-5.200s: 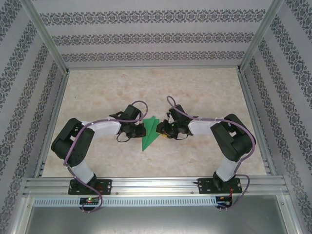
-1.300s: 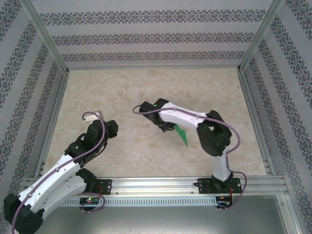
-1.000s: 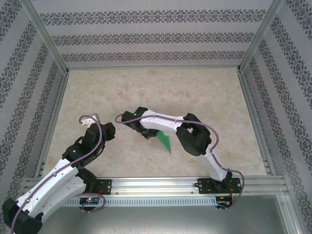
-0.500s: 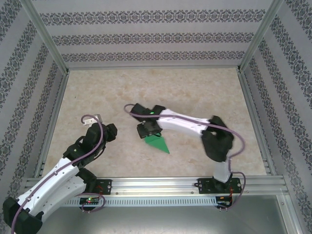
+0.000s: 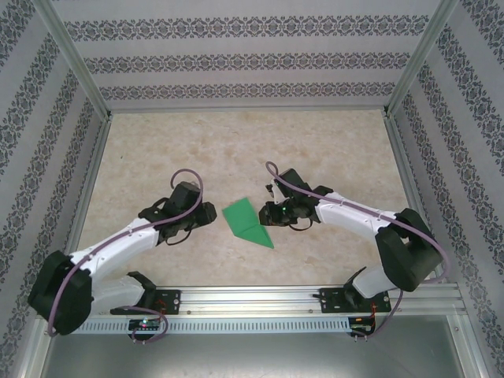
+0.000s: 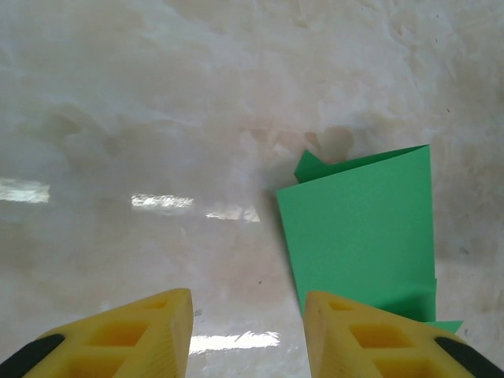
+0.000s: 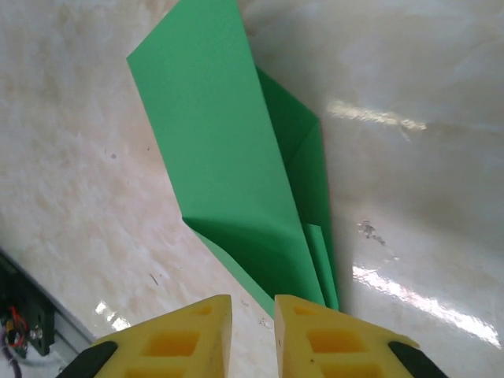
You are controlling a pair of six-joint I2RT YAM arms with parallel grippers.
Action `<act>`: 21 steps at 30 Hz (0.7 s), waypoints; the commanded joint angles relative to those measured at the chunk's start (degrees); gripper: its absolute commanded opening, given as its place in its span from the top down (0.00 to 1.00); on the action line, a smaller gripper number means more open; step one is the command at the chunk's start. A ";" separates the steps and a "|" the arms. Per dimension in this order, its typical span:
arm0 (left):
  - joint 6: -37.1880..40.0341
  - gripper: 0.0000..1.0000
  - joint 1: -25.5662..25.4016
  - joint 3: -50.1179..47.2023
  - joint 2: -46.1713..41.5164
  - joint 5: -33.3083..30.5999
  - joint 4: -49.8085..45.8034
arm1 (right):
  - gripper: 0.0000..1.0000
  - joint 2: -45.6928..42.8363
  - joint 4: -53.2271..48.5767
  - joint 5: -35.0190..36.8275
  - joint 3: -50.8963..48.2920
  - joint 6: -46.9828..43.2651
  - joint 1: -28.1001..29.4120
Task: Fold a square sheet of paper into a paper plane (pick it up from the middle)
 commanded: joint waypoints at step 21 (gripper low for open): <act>1.65 0.60 -5.68 7.76 14.32 3.48 2.67 | 0.66 11.84 8.42 -3.91 1.33 2.05 -1.35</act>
